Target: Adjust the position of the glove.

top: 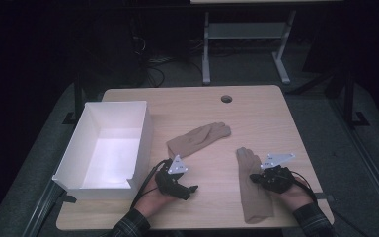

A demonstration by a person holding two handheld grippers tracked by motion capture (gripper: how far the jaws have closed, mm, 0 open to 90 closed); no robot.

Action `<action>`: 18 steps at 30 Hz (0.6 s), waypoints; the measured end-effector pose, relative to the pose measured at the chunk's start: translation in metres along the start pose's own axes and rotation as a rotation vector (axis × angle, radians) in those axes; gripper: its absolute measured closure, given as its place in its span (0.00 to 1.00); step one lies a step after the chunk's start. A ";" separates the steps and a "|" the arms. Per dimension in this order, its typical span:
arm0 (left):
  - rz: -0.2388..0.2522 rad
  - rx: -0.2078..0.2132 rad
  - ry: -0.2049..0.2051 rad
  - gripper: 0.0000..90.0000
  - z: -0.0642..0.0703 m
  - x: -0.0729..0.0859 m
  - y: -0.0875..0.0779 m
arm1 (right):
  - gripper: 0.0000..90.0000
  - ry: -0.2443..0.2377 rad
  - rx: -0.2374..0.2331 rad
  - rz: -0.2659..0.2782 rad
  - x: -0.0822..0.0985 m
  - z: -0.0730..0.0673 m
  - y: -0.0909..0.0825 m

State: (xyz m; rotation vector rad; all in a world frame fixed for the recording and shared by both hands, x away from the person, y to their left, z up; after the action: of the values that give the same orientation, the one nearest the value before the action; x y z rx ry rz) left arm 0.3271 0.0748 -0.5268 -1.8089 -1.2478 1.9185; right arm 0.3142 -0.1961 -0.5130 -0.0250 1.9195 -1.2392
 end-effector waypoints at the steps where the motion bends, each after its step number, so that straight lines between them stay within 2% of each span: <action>1: 0.000 0.000 0.000 0.14 0.000 0.000 0.000 | 1.00 -0.002 -0.001 0.002 0.001 0.000 -0.001; 4: -0.002 0.000 0.002 0.14 0.000 0.000 0.000 | 1.00 -0.006 -0.002 0.007 0.001 0.000 -0.001; 6: -0.001 0.000 0.001 0.14 0.000 0.000 0.000 | 0.90 -0.018 -0.001 0.014 0.000 0.000 -0.002; 7: -0.001 0.000 0.001 0.14 0.000 0.000 0.000 | 0.85 -0.018 -0.016 0.018 -0.001 0.000 -0.003; 11: 0.000 0.001 -0.002 0.14 0.000 0.000 0.000 | 0.74 -0.011 -0.016 0.063 -0.007 0.002 -0.012; 15: 0.002 0.001 -0.004 0.14 0.000 0.000 0.000 | 0.58 0.033 0.012 0.112 -0.009 0.016 -0.018; 18: 0.009 0.000 -0.013 0.13 0.001 -0.001 0.001 | 0.50 0.067 0.060 0.133 -0.007 0.033 -0.021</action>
State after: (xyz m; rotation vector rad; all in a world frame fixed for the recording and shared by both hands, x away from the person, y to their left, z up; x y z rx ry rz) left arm 0.3269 0.0737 -0.5268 -1.8084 -1.2460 1.9375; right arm 0.3320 -0.2286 -0.4981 0.1752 1.9074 -1.2205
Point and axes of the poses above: each handheld gripper's, and its own axes: y roughly forward along the jaws, x roughly out of its underside, z roughly to its right, the point moved 7 cm from there along y, roughly forward along the jaws, and after that the axes turned 10 degrees about y, right-handed, at the moved point
